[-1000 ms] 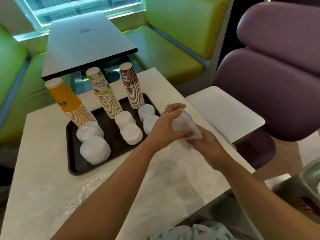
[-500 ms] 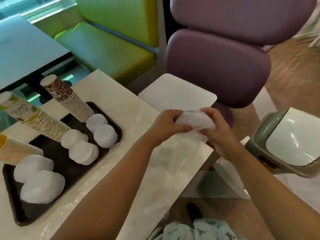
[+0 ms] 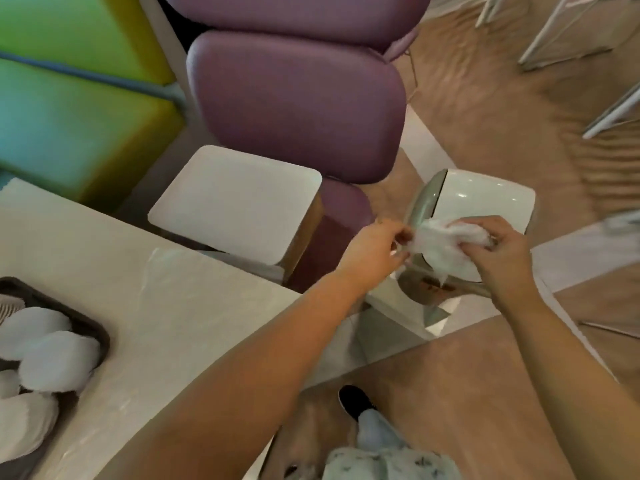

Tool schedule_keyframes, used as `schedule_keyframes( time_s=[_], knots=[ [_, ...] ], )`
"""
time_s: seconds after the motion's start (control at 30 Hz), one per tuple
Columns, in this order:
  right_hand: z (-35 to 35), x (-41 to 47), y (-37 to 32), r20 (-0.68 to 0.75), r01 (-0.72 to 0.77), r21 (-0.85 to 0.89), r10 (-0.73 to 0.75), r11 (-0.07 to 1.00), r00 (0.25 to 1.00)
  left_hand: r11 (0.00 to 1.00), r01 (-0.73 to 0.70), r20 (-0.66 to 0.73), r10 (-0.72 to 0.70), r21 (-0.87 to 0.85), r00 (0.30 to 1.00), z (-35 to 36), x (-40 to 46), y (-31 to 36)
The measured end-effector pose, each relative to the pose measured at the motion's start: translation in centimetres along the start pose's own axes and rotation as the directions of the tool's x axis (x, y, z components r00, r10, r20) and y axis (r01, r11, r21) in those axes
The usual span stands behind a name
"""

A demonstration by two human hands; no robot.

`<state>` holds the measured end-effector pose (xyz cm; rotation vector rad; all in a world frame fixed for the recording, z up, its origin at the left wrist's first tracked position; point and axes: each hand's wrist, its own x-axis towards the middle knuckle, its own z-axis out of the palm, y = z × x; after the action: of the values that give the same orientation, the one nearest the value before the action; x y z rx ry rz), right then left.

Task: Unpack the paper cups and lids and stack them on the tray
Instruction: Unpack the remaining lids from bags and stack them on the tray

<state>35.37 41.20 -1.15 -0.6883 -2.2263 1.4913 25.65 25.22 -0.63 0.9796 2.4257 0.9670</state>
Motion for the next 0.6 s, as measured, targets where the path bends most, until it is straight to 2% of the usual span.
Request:
schedule_keyframes(
  time_s=[0.1,0.23,0.33,0.37,0.47,0.6],
  knots=[
    [-1.5,1.2,2.5,-0.061,0.038,-0.255,-0.055,0.966,0.997,0.964,-0.141,0.171,0.103,0.224,0.98,4.0,1.8,0.0],
    [-1.2,1.5,4.1,-0.008,0.092,-0.421,-0.105,0.902,0.994,0.838,-0.318,0.336,0.173,0.443,0.926,7.8,2.5,-1.3],
    [-0.4,1.9,4.4,0.166,0.063,-0.302,-0.013,0.951,0.986,0.783,-0.391,0.326,0.253,0.485,0.911,9.0,2.2,-1.6],
    [0.1,2.3,5.2,0.184,0.056,-0.317,0.003,0.947,0.983,0.781,-0.402,0.316,0.274,0.478,0.908,9.5,2.2,-1.9],
    [0.9,3.6,7.8,0.236,0.057,-0.566,0.096,0.823,0.967,0.773,-0.424,0.285,0.321,0.472,0.903,10.0,2.1,-2.4],
    [1.8,5.2,9.9,0.332,0.101,-0.733,0.224,0.672,0.916,0.79,-0.424,0.269,0.334,0.442,0.903,10.4,2.3,-2.6]
  ],
)
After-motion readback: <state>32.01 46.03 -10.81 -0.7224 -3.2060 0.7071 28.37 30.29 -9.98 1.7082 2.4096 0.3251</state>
